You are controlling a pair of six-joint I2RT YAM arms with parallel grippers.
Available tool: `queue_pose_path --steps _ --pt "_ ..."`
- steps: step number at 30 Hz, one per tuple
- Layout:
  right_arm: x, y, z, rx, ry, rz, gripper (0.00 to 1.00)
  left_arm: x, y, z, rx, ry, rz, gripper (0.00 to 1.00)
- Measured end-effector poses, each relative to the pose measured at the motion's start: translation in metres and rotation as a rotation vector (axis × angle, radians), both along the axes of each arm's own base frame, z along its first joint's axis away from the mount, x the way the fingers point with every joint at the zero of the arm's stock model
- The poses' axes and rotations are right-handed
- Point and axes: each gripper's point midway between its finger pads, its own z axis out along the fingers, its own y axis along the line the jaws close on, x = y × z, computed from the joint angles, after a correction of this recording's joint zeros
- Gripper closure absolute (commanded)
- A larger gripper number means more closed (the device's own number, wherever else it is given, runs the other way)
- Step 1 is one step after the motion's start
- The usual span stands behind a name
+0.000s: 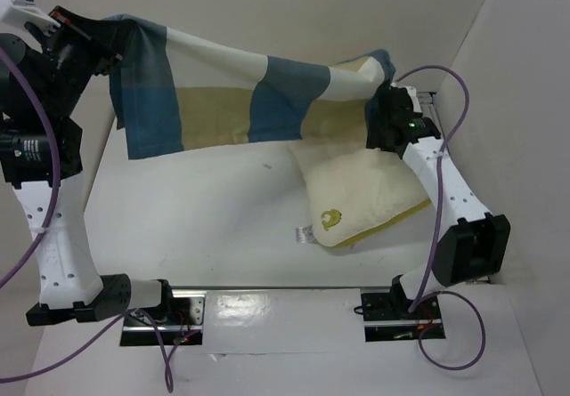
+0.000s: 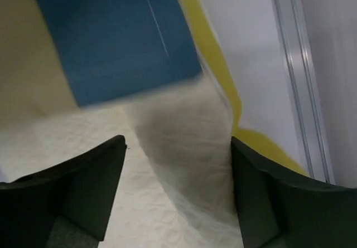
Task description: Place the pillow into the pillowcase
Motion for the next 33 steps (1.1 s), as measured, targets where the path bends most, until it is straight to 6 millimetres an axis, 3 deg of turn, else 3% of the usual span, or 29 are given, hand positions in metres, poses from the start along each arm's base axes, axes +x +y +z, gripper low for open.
queue_pose_path --steps 2,5,10,14,17,21,24,26,30,32,33 --pt "0.000 0.003 -0.015 -0.022 0.050 -0.004 0.10 0.007 -0.006 -0.006 -0.008 0.023 -0.042 1.00" --pt "-0.005 0.042 -0.017 -0.017 0.056 0.086 0.09 0.020 -0.013 -0.025 -0.009 0.077 -0.091 1.00" --pt "-0.025 0.133 0.039 0.123 -0.136 0.345 0.03 0.032 -0.021 -0.057 -0.012 0.164 -0.155 1.00" --pt "-0.050 0.194 0.092 0.219 -0.289 0.530 0.00 0.030 -0.028 -0.058 -0.007 0.166 -0.190 1.00" --pt "-0.074 0.249 0.106 0.247 -0.338 0.692 0.00 0.027 -0.030 -0.055 -0.002 0.155 -0.203 1.00" --pt "-0.098 0.311 0.082 0.183 -0.289 0.840 0.00 0.021 -0.030 -0.051 0.004 0.143 -0.201 1.00" --pt "-0.104 0.335 0.040 0.075 -0.214 0.869 0.00 0.016 -0.030 -0.046 0.008 0.133 -0.194 1.00" --pt "-0.104 0.341 0.014 0.001 -0.173 0.877 0.00 0.012 -0.029 -0.041 0.011 0.118 -0.188 1.00" --pt "-0.105 0.335 -0.025 -0.109 -0.112 0.880 0.03 0.003 -0.029 -0.033 0.014 0.094 -0.180 1.00" --pt "-0.101 0.331 -0.040 -0.148 -0.091 0.871 0.16 0.000 -0.029 -0.031 0.015 0.087 -0.176 1.00" --pt "-0.098 0.329 -0.048 -0.168 -0.081 0.865 0.30 -0.001 -0.029 -0.030 0.015 0.084 -0.175 1.00"
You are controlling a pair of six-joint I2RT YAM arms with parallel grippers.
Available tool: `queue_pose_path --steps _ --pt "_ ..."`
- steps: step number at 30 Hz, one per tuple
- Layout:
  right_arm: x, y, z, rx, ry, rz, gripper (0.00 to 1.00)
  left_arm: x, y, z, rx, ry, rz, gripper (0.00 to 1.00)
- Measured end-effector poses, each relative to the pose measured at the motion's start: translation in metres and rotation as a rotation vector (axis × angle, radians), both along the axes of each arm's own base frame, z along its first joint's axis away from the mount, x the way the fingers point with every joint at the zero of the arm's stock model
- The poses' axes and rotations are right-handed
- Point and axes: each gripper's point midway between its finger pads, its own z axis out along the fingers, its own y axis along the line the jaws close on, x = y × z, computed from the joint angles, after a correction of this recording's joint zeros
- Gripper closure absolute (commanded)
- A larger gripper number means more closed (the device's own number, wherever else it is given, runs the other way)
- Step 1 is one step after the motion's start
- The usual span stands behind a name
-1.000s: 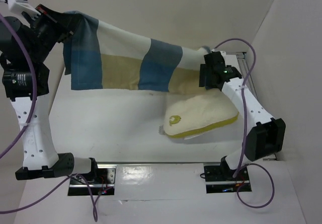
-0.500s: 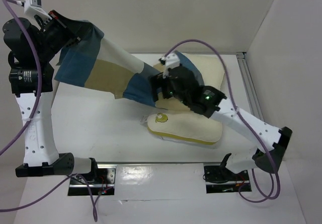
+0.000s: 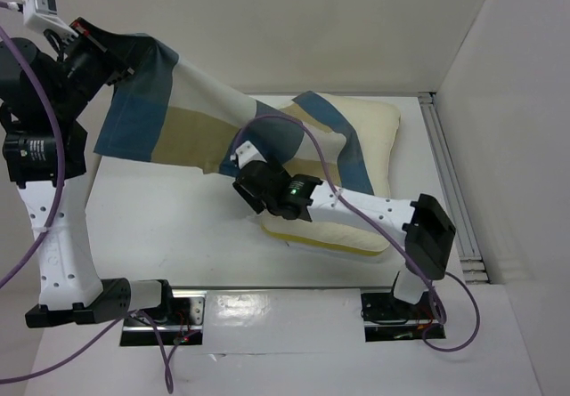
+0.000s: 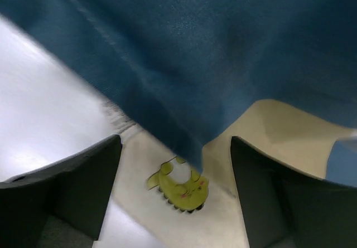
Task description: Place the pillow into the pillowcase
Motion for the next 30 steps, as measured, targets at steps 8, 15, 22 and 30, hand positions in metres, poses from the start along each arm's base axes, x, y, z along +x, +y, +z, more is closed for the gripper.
queue_pose_path --steps 8,15,22,30 --pt "0.035 -0.016 -0.032 -0.100 -0.030 -0.090 1.00 -0.002 0.005 -0.003 0.002 0.020 0.036 1.00" --pt "0.039 0.026 0.094 0.116 -0.211 0.047 1.00 -0.014 0.031 0.026 0.012 -0.049 0.201 1.00" --pt "-0.012 -0.025 0.297 0.590 -0.510 0.143 1.00 -0.027 0.055 0.046 0.016 -0.110 0.346 1.00" --pt "0.016 -0.066 0.303 0.783 -0.528 0.075 1.00 -0.028 0.057 0.055 0.010 -0.132 0.360 1.00"
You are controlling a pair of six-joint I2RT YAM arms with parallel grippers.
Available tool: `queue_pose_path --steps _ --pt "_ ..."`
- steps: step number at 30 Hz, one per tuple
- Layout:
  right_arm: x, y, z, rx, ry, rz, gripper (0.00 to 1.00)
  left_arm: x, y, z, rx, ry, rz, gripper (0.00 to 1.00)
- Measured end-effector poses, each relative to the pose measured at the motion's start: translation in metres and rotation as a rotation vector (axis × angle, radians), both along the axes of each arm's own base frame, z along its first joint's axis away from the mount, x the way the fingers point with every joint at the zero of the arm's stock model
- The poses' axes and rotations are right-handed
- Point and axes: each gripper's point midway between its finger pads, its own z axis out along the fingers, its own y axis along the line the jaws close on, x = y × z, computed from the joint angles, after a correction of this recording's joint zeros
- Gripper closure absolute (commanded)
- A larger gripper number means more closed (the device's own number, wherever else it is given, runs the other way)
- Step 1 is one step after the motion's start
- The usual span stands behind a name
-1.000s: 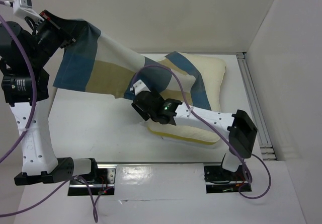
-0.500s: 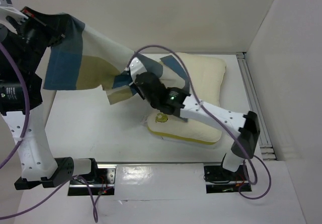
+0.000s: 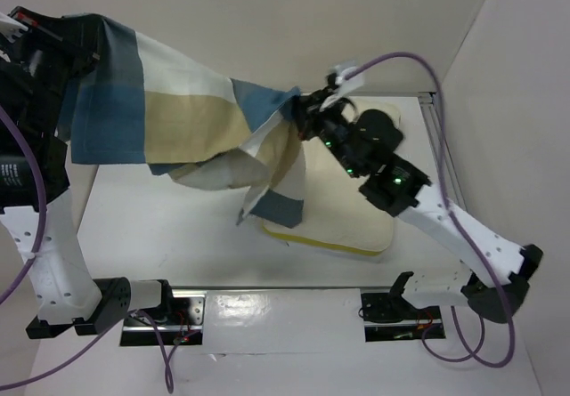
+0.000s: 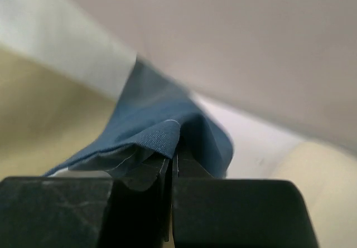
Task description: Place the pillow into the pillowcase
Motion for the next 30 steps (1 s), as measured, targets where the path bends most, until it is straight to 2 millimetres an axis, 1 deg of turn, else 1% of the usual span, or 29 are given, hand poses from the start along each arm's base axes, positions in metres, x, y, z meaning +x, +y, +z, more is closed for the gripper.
queue_pose_path --steps 1,2,4,5,6,7,8,9,10,11,12,13,15,17,19,21,22,24,26,27,28,29,30 --pt "0.005 0.017 -0.025 -0.021 0.046 0.032 1.00 0.000 0.000 0.002 0.000 -0.004 0.000 1.00" --pt "0.005 0.033 -0.049 -0.046 0.092 0.067 1.00 -0.001 0.000 0.004 0.001 -0.010 0.003 1.00" --pt "0.003 0.078 -0.116 -0.135 0.208 0.153 1.00 -0.002 0.001 0.006 0.002 -0.016 0.006 1.00" --pt "-0.003 0.099 -0.147 -0.184 0.259 0.196 1.00 -0.002 0.001 0.007 0.002 -0.020 0.009 1.00" --pt "-0.012 0.119 -0.173 -0.224 0.303 0.239 1.00 -0.002 0.002 0.008 0.002 -0.022 0.011 1.00" --pt "-0.024 0.139 -0.197 -0.266 0.337 0.287 1.00 0.000 0.002 0.008 0.001 -0.020 0.012 1.00" --pt "-0.037 0.157 -0.214 -0.301 0.361 0.331 1.00 0.002 0.002 0.008 0.002 -0.019 0.012 1.00" --pt "-0.054 0.177 -0.226 -0.330 0.375 0.386 1.00 0.005 0.003 0.008 0.003 -0.020 0.012 1.00" --pt "-0.066 0.193 -0.232 -0.346 0.380 0.431 1.00 0.009 0.003 0.007 0.003 -0.016 0.012 1.00" --pt "-0.081 0.211 -0.233 -0.353 0.377 0.487 1.00 0.014 0.003 0.006 0.003 -0.011 0.012 1.00" --pt "-0.094 0.227 -0.228 -0.347 0.367 0.541 1.00 0.016 0.004 0.007 0.003 -0.012 0.011 1.00" --pt "-0.105 0.239 -0.220 -0.333 0.352 0.586 1.00 0.024 0.004 0.006 0.003 -0.008 0.011 1.00" --pt "-0.117 0.252 -0.197 -0.293 0.315 0.646 1.00 0.037 0.005 0.005 0.003 -0.001 0.007 1.00" --pt "-0.116 0.254 -0.172 -0.234 0.267 0.653 1.00 0.049 0.002 0.005 0.009 -0.003 -0.017 1.00" --pt "-0.109 0.243 -0.156 -0.181 0.233 0.614 1.00 0.063 -0.004 0.005 0.017 -0.008 -0.061 1.00" --pt "-0.103 0.221 -0.151 -0.127 0.223 0.549 1.00 0.080 -0.016 0.001 0.028 -0.006 -0.128 1.00" --pt "-0.102 0.207 -0.157 -0.114 0.235 0.511 1.00 0.090 -0.024 -0.004 0.033 0.002 -0.164 1.00" --pt "-0.098 0.175 -0.174 -0.068 0.273 0.423 1.00 0.110 -0.050 -0.018 0.037 0.033 -0.252 1.00" --pt "-0.098 0.140 -0.210 -0.049 0.342 0.332 1.00 0.131 -0.095 -0.042 0.048 0.083 -0.374 1.00" --pt "-0.099 0.126 -0.228 -0.042 0.383 0.290 1.00 0.143 -0.121 -0.060 0.054 0.122 -0.437 1.00" --pt "-0.100 0.112 -0.251 -0.041 0.431 0.244 0.99 0.152 -0.151 -0.078 0.073 0.156 -0.505 0.94" --pt "-0.102 0.101 -0.272 -0.051 0.476 0.204 0.90 0.161 -0.181 -0.099 0.088 0.197 -0.574 0.75" --pt "-0.103 0.091 -0.290 -0.061 0.519 0.165 0.64 0.168 -0.209 -0.122 0.117 0.239 -0.639 0.49"
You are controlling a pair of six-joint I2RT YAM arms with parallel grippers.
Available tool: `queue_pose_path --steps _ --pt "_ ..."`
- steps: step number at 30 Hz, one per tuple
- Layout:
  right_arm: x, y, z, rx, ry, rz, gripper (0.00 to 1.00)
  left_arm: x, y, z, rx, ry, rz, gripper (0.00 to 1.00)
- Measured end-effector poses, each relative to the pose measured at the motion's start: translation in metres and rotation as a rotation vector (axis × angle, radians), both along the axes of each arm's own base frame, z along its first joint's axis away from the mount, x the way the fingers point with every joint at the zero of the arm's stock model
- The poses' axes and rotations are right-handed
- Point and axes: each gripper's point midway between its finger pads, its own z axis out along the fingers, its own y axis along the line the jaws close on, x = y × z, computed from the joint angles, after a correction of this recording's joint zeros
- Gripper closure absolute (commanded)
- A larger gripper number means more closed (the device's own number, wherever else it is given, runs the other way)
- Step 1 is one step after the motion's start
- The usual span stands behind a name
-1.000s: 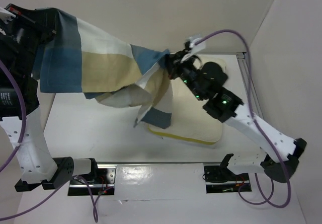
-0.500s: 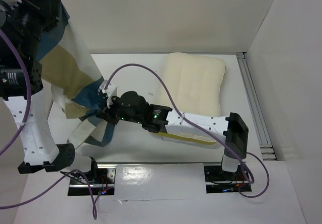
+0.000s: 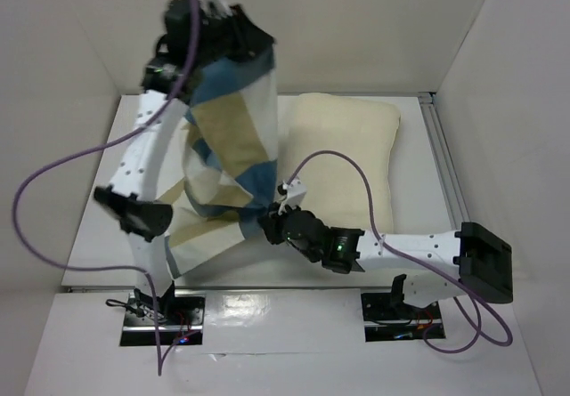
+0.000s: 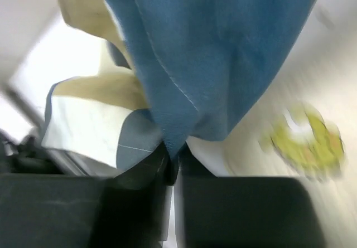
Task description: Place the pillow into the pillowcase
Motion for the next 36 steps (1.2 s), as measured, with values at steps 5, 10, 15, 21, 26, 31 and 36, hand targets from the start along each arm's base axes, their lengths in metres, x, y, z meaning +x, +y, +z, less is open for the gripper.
queue_pose_path --steps 5,10,15,21,26,31,36 --pt "-0.001 -0.054 -0.044 -0.123 0.111 -0.196 0.27 0.014 -0.112 -0.137 0.160 0.239 -0.257 0.00" --pt "0.001 -0.100 0.005 -0.035 0.067 -0.321 0.27 0.002 -0.097 -0.217 0.270 0.453 -0.266 0.04" --pt "0.010 -0.124 0.049 -0.029 -0.011 -0.402 0.17 -0.002 0.034 -0.205 0.252 0.524 0.050 0.08" --pt "0.055 -0.072 0.097 -0.175 -0.079 -0.396 0.10 -0.085 0.140 -0.180 0.162 0.508 0.399 0.22" --pt "0.126 -0.042 0.074 -0.297 0.005 -0.306 0.16 -0.155 0.151 -0.261 0.129 0.702 0.475 0.13" --pt "0.198 -0.014 0.042 -0.422 0.101 -0.243 0.14 -0.215 0.160 -0.369 0.152 1.027 0.565 0.12" --pt "0.230 0.031 -0.019 -0.515 0.178 -0.141 0.13 -0.262 0.153 -0.413 0.139 1.139 0.571 0.06"
